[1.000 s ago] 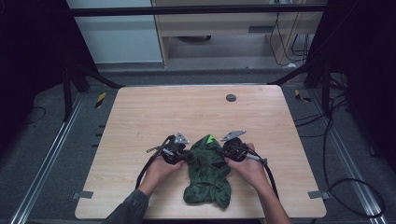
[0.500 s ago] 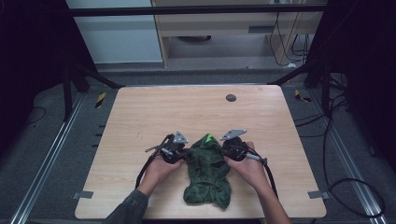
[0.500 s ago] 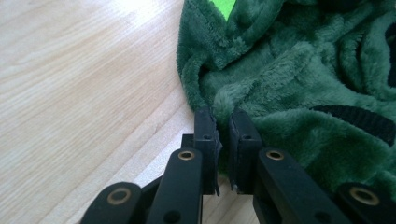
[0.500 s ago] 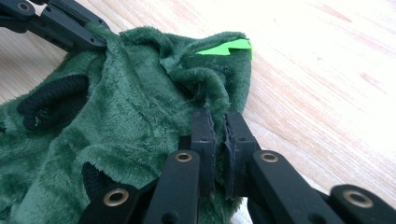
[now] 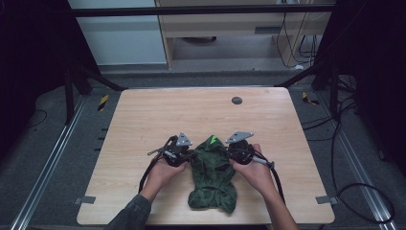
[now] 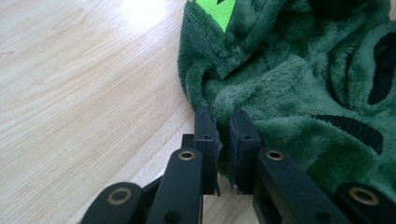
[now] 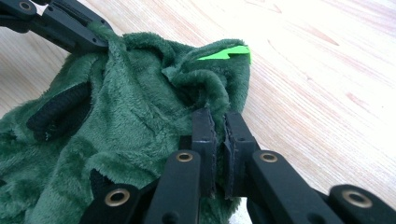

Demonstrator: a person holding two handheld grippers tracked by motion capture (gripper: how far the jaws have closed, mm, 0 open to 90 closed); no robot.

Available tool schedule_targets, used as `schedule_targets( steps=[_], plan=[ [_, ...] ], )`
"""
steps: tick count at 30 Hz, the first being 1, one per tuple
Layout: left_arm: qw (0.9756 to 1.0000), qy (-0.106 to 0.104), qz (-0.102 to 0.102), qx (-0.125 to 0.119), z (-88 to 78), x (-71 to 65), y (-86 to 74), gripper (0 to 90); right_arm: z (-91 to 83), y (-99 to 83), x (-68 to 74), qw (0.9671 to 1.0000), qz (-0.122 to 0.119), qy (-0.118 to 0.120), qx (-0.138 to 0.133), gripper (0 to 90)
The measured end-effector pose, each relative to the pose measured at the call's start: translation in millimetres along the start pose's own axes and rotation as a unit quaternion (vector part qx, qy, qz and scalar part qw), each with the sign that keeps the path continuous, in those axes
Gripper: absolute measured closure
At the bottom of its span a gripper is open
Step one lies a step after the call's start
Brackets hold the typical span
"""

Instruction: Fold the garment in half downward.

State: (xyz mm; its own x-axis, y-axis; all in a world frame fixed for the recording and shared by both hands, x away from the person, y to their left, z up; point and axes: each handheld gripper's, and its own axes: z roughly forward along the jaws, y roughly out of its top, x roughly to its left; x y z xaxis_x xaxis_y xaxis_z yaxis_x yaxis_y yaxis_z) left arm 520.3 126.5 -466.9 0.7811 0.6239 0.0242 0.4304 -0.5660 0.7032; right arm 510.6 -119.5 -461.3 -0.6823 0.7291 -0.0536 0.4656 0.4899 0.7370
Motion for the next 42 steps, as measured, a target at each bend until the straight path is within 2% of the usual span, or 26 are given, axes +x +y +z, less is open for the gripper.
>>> schedule_targets(
  steps=[4,6,8,10,12,14,18,23,29,33,37,42],
  plan=[
    [1.0,0.003,-0.001,0.0,-1.1,-1.0,2.4,83.7,-1.4,0.3,0.8,1.0,0.0,-0.002,-0.002,85.2],
    [0.9999,0.007,0.014,0.005,-0.7,-3.2,5.3,83.7,-2.0,1.2,1.1,1.0,0.0,0.001,-0.006,85.2],
    [0.9998,0.01,0.017,0.004,-2.9,-3.0,8.4,83.8,-2.8,3.3,0.9,1.0,-0.001,0.0,-0.008,85.3],
    [0.9998,0.014,0.015,-0.003,-5.8,-1.1,12.1,83.7,-4.6,6.3,0.6,1.0,-0.005,-0.002,-0.008,85.3],
    [0.9998,0.015,0.014,0.002,-5.8,2.0,15.6,83.7,-5.3,9.8,-0.4,0.9999,-0.011,-0.002,-0.01,85.2],
    [0.9996,0.018,0.021,0.009,-5.3,3.8,19.4,83.7,-5.4,14.1,-2.2,0.9998,-0.016,-0.004,-0.007,85.3],
    [0.9991,0.028,0.032,0.008,-6.4,6.9,30.9,83.7,-4.6,23.4,-6.5,0.9995,-0.031,-0.007,-0.002,85.3],
    [0.999,0.035,0.028,0.009,-6.7,16.7,41.9,83.8,-1.5,32.5,-13.5,0.999,-0.043,-0.012,0.005,85.3],
    [0.9986,0.043,0.029,0.013,-10.7,23.8,44.7,83.7,-3.4,44.5,-23.1,0.9988,-0.046,-0.019,0.002,85.4],
    [0.9982,0.051,0.03,0.012,-14.0,27.2,46.6,83.7,-3.7,53.6,-25.9,0.9984,-0.052,-0.021,0.001,85.4],
    [0.9976,0.059,0.033,0.012,-15.2,30.8,50.9,83.7,-1.4,63.8,-26.7,0.9972,-0.069,-0.027,0.005,85.4],
    [0.9969,0.069,0.037,0.008,-16.9,35.8,57.5,83.6,1.0,73.4,-30.8,0.9966,-0.075,-0.033,0.001,85.4]
  ],
)
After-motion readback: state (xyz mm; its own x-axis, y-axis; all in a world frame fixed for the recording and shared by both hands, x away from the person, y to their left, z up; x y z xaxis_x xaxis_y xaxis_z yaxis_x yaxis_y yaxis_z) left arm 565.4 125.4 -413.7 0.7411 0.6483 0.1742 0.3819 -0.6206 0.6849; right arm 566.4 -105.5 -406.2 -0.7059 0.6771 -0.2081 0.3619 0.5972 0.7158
